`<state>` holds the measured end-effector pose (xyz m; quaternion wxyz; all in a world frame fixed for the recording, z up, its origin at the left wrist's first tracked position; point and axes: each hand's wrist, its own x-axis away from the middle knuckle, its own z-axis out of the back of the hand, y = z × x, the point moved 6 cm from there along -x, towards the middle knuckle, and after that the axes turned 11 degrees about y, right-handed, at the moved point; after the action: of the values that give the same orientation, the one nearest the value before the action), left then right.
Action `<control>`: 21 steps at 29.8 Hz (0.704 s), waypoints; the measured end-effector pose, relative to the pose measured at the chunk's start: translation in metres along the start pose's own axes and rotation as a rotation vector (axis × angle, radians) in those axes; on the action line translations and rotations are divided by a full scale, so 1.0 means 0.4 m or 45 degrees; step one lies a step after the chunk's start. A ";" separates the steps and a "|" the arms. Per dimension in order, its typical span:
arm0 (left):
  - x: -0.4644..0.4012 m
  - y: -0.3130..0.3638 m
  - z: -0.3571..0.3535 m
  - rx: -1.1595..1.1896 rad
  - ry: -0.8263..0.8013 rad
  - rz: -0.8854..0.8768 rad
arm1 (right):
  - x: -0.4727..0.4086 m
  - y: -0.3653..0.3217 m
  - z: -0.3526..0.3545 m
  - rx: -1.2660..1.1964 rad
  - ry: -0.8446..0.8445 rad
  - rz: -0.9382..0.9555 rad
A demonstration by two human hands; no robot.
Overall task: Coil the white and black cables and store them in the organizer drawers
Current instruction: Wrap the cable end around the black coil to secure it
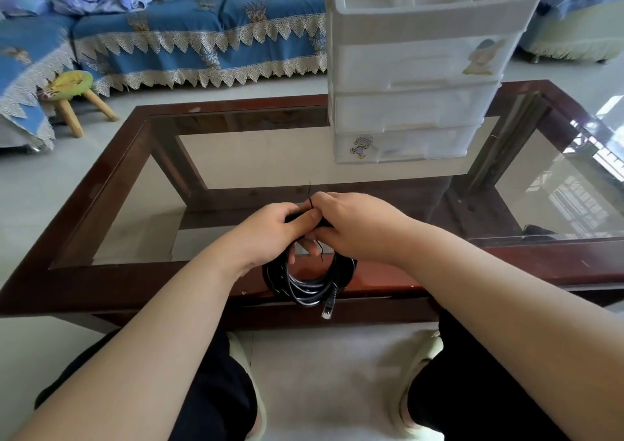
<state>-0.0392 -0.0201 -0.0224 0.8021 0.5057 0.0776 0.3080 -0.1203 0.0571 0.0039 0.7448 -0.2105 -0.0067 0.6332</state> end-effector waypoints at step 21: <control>0.040 0.033 0.048 0.286 -0.179 -0.175 | 0.021 0.064 0.000 -0.810 -0.366 -0.383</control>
<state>-0.0237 -0.0214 0.0011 0.7632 0.6061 0.0897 0.2055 -0.1427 0.0677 -0.0063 0.7183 -0.3368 -0.3383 0.5061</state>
